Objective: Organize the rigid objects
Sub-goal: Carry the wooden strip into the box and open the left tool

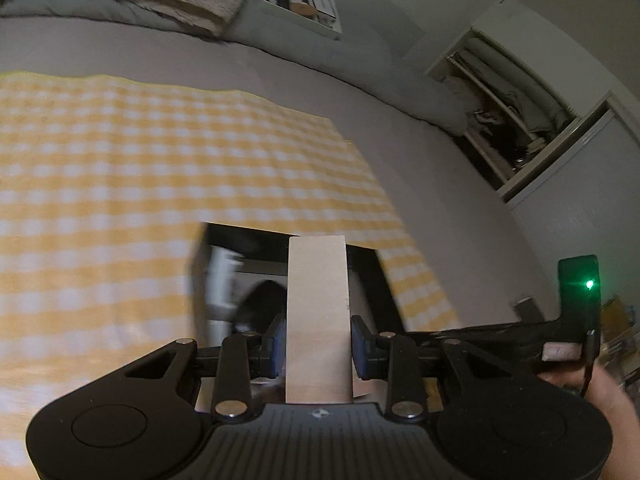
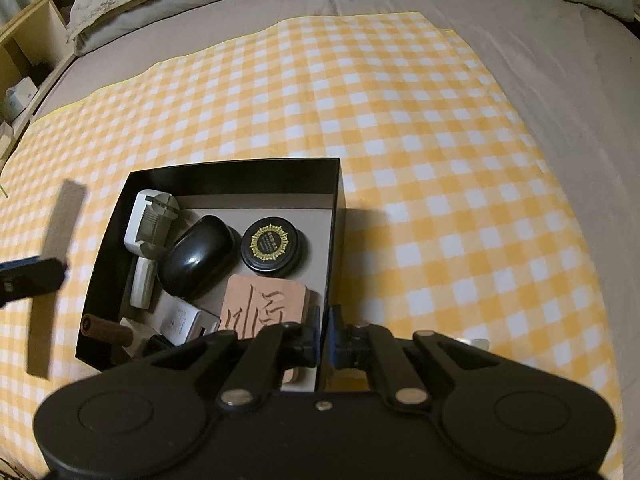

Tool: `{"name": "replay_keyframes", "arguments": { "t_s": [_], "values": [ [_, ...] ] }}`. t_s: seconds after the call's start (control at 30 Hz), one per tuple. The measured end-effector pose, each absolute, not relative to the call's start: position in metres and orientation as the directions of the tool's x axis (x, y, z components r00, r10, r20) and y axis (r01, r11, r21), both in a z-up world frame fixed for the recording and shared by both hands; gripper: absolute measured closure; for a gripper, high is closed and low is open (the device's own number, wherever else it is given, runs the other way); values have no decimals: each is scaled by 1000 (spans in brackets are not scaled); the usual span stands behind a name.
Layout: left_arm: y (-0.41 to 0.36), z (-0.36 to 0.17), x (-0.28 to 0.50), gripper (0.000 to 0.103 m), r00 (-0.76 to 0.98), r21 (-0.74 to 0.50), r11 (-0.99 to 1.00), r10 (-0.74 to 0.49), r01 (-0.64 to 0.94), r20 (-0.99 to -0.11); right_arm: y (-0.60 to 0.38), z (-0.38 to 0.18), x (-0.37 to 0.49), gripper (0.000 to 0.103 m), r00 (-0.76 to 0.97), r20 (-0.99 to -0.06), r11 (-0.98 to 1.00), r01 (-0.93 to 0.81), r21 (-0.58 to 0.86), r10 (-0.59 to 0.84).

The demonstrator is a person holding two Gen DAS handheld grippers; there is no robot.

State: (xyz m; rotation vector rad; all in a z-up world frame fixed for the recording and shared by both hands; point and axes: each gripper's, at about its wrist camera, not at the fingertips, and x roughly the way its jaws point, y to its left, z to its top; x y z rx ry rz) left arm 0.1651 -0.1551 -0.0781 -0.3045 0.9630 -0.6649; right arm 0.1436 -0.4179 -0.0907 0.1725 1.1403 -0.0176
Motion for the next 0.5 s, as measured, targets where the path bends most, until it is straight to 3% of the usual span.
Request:
{"name": "replay_keyframes", "arguments": {
  "t_s": [0.3,0.5],
  "values": [
    [-228,-105,171,69,358,-571,749,-662,336,-658,-420,-90,141,99,425,-899,982,104,159,101],
    [-258,-121,179,69,376,-520,803,-596,293,-709,-420,-90,139,99,428,-897,980,101,173,114]
  ]
}}
